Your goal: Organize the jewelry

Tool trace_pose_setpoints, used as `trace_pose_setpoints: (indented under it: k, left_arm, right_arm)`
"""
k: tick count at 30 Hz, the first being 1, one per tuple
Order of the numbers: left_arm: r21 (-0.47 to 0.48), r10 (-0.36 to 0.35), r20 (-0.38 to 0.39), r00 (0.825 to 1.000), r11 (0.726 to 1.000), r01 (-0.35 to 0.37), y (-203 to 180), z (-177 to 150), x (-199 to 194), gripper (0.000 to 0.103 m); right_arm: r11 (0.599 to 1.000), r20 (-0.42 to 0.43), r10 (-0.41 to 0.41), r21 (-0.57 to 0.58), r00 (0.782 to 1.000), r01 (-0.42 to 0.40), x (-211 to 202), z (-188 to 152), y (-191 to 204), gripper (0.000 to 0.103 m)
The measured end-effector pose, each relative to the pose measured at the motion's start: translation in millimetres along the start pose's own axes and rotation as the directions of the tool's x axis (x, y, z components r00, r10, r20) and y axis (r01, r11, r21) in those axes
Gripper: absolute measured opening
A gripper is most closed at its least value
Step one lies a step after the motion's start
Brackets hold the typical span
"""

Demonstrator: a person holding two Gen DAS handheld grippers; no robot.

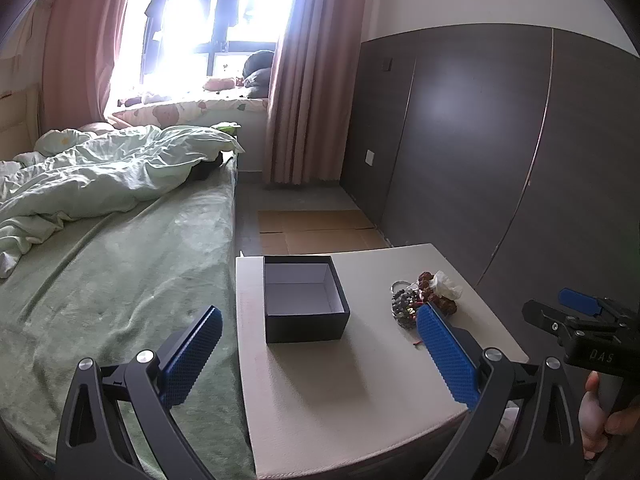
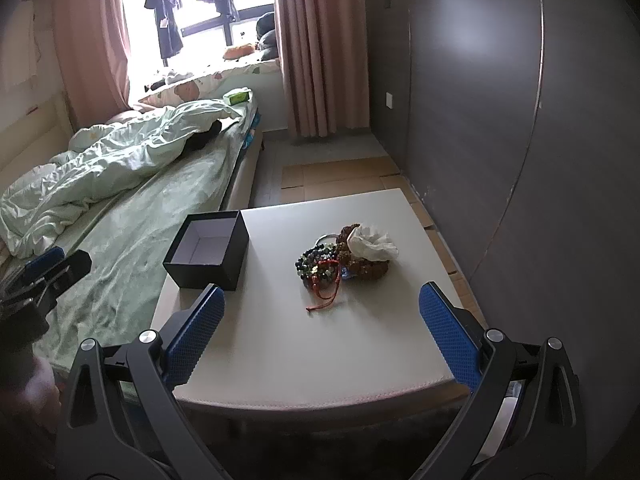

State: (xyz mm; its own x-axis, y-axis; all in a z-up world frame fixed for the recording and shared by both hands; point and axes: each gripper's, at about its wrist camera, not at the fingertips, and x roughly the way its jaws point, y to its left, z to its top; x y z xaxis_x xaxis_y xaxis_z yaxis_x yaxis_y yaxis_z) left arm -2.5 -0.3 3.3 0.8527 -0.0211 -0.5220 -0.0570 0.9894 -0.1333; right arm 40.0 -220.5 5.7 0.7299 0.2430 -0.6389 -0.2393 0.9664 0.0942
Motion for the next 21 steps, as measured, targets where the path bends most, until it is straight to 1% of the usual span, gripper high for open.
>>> trace_pose_setpoints:
  k: [8,12,16,19,21]
  left_arm:
    - [-0.012,-0.021,-0.011,1.000,1.000,0.020,0,4,11,0.095]
    - [-0.021,-0.034,-0.022,0.999,0.999,0.034,-1,7,21,0.095]
    - [-0.014,-0.048,-0.034,0.998,0.999,0.048,-6,9,33,0.095]
    - [-0.015,-0.063,-0.038,0.997,0.998,0.062,-10,11,41,0.095]
    - [-0.019,-0.077,-0.039,0.996,0.997,0.076,-13,12,47,0.095]
  right_arm:
    - [0.999,-0.007,0.016,0.035,1.000,-0.016,7,5,-7,0.097]
    - [0.999,-0.005,0.002,0.042,1.000,-0.002,11,11,-16,0.097]
    - [0.994,-0.014,0.001,0.108,1.000,0.000,18,16,-38,0.097]
    - [0.986,-0.029,-0.013,0.166,0.999,0.018,27,18,-57,0.097]
    - [0.979,-0.033,-0.004,0.203,0.999,0.011,31,19,-68,0.097]
